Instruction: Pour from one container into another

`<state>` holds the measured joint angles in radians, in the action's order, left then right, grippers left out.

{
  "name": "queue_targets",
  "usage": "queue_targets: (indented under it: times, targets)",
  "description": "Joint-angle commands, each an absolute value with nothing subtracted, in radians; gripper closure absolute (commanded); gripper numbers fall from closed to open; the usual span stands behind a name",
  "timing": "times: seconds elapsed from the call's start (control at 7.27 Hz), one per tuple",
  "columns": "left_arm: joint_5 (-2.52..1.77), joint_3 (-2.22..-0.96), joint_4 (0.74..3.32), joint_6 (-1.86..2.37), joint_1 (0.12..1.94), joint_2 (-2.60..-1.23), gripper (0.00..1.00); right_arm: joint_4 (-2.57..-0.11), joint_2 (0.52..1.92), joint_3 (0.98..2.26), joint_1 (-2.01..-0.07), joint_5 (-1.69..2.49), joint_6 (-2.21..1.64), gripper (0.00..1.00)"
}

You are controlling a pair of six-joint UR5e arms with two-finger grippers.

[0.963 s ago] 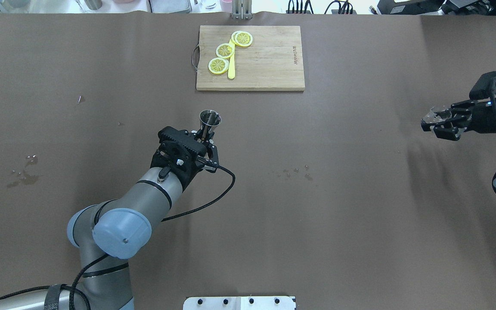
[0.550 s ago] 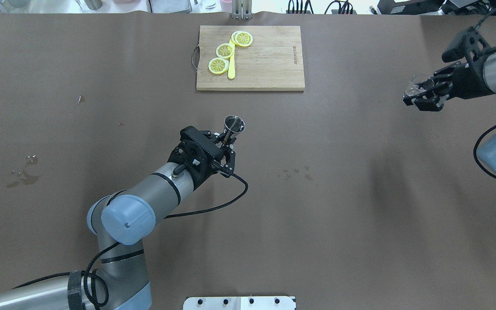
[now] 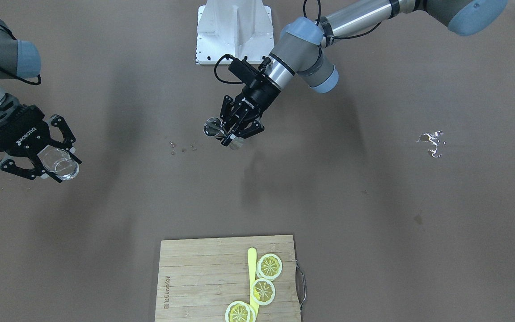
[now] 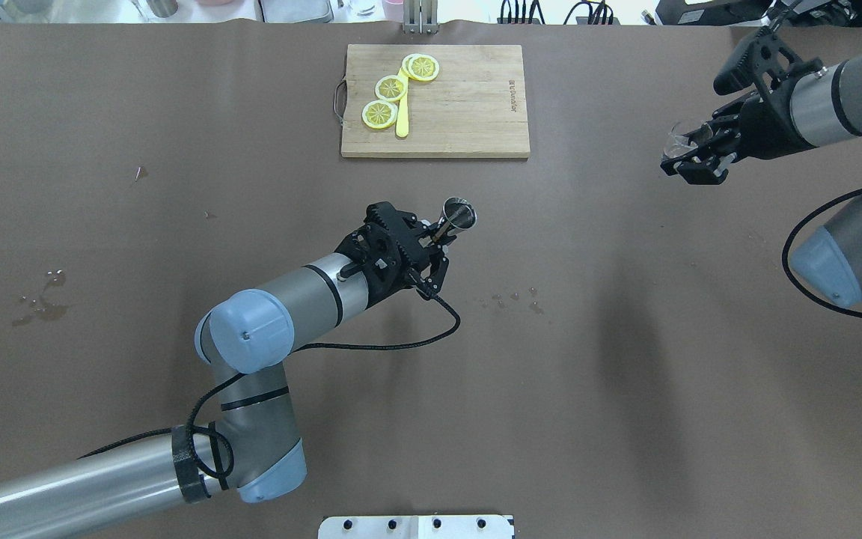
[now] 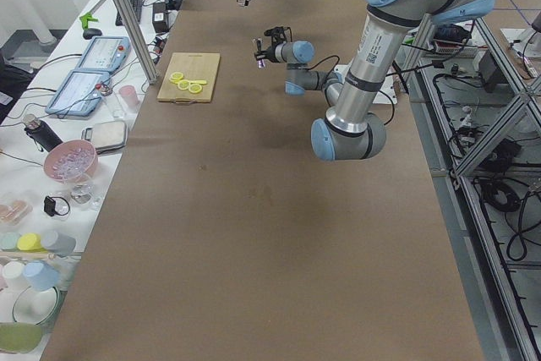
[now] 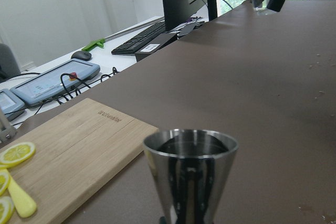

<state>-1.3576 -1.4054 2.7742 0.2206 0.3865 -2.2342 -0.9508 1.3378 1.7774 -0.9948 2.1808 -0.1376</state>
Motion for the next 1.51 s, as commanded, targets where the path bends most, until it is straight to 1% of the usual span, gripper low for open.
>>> queue_targets:
  times: [0.0,0.14,0.28,0.41,0.55,0.96,1.38]
  targets:
    - [-1.462,-1.336,2.850,0.131,0.408,-2.275,1.00,-1.143,1.321,1.897,-0.930,2.149,-0.133,1.00]
    - [-1.488,-1.319,2.877,0.130,0.408,-2.276,1.00,-1.238,1.296,1.934,-0.925,2.160,-0.133,1.00]
    - [-1.503,-1.316,2.891,0.129,0.407,-2.284,1.00,-1.291,1.266,1.936,-0.902,2.160,-0.132,1.00]
    - [-1.505,-1.290,2.910,0.129,0.407,-2.302,1.00,-1.334,1.243,1.934,-0.879,2.149,-0.130,1.00]
    - [-1.517,-1.235,2.957,0.120,0.407,-2.331,1.00,-1.368,1.226,1.934,-0.873,2.149,-0.095,1.00]
    - [-1.551,-1.223,2.967,0.081,0.410,-2.342,1.00,-1.558,1.120,1.937,-0.847,2.148,-0.035,1.00]
    - [-1.552,-1.221,3.000,0.083,0.419,-2.344,1.00,-1.679,1.048,1.939,-0.801,2.129,-0.034,1.00]
